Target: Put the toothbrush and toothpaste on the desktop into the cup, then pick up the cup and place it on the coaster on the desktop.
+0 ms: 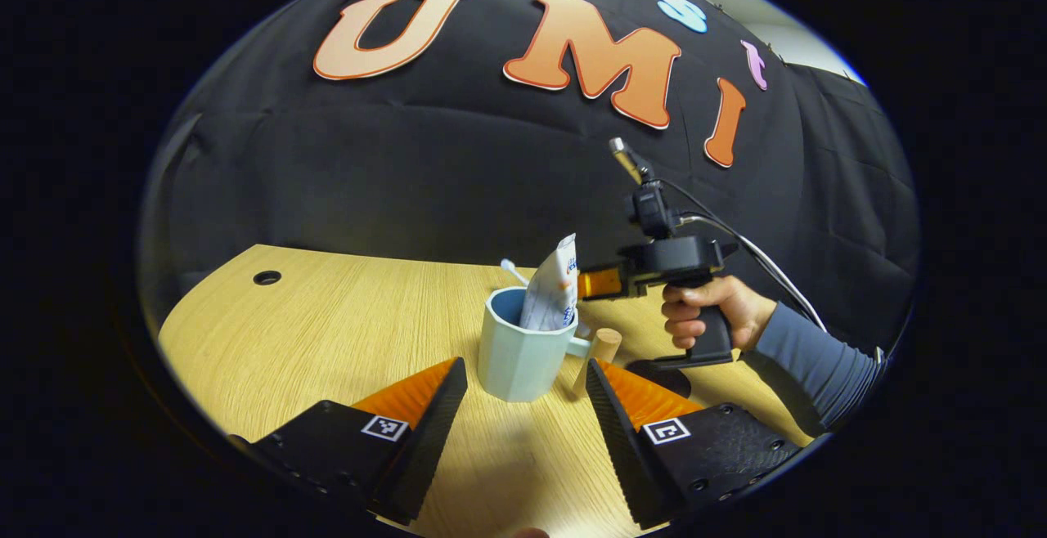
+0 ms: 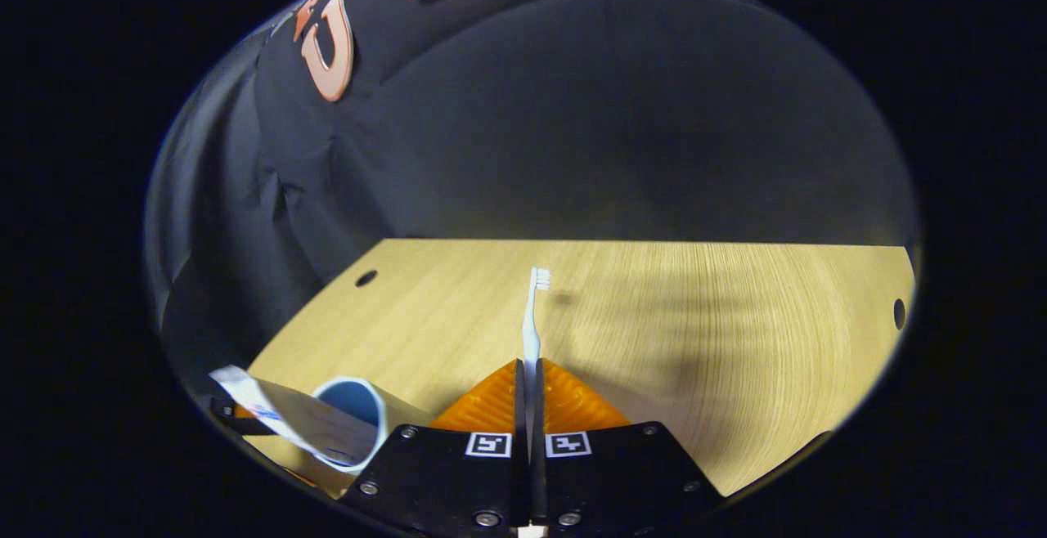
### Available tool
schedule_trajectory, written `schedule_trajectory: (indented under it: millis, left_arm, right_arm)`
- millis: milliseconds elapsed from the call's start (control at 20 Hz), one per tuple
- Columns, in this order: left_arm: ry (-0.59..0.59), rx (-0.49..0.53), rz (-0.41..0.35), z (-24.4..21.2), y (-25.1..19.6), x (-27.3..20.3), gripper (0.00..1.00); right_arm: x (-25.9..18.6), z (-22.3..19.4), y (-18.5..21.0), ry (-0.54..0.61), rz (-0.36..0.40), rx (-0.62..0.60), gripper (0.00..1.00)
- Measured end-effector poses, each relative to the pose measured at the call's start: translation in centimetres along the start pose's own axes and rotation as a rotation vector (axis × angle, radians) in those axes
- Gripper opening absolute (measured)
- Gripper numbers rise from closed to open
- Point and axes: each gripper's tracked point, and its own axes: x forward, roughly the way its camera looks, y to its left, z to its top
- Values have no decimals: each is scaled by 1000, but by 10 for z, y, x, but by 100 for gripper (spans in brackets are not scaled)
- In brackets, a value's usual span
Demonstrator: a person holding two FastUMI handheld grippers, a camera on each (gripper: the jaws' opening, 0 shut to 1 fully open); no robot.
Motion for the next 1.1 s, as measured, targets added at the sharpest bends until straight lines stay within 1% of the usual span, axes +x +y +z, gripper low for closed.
schedule_trajectory:
  millis: [200,350,450,550,750,950,1100]
  left_arm:
    - [-4,-7,1,0,-1,-2,88]
    - [-5,-15,3,-2,1,-4,88]
    - [-6,-17,1,-2,-1,-5,88]
    - [-11,-18,-1,-1,-1,-7,88]
    - [-15,-21,4,-2,4,-8,88]
    - [-3,-29,6,-7,6,-6,88]
    - [-2,-33,3,-8,5,-7,88]
  right_arm:
    - [7,4,3,-125,33,-5,1]
    - [7,17,9,-232,87,2,1]
    - [14,13,8,-275,111,-13,1]
    - [18,10,6,-282,122,-7,1]
    - [30,-3,12,-245,150,33,1]
    - [29,-7,22,-254,192,47,1]
    - [28,-14,38,-271,218,63,1]
